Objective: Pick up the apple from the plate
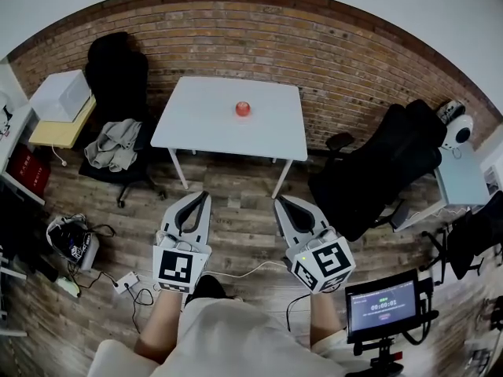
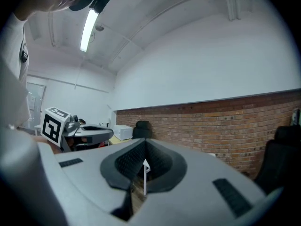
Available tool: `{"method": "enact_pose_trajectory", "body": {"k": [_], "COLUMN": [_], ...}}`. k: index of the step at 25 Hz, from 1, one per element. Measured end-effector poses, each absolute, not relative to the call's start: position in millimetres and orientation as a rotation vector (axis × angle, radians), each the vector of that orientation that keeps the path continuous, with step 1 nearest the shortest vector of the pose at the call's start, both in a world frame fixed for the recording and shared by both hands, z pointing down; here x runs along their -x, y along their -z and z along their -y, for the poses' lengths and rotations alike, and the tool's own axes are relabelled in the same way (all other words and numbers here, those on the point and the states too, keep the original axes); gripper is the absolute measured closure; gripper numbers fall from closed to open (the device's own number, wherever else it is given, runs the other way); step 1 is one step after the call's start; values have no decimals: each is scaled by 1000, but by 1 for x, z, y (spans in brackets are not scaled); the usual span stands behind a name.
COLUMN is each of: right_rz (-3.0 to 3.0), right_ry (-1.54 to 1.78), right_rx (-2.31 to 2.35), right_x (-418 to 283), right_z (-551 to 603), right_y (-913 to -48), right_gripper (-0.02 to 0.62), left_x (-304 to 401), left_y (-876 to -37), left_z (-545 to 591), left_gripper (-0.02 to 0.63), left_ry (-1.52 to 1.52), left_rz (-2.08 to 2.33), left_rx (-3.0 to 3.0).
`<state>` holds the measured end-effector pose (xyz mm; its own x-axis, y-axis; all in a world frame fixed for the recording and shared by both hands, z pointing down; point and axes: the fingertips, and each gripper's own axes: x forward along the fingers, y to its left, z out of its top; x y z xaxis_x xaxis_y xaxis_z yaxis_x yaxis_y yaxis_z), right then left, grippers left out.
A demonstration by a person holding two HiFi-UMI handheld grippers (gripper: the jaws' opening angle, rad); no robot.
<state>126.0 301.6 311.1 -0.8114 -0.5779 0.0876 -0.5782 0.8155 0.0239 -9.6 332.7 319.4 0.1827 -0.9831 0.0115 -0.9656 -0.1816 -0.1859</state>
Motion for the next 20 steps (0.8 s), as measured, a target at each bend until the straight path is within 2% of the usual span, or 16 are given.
{"method": "enact_pose_trajectory", "body": {"k": [20], "right_rz": [2992], "right_ry": [-8], "right_rx": [-901], "right_x": [-126], "right_z": [-281], "right_y": [-306], "right_gripper": [594], "left_x": [14], "left_y": [-331], "left_z": [-298], "left_gripper": [601], "left_ry": [139], "left_rz": [-1896], "left_rx": [2318]}}
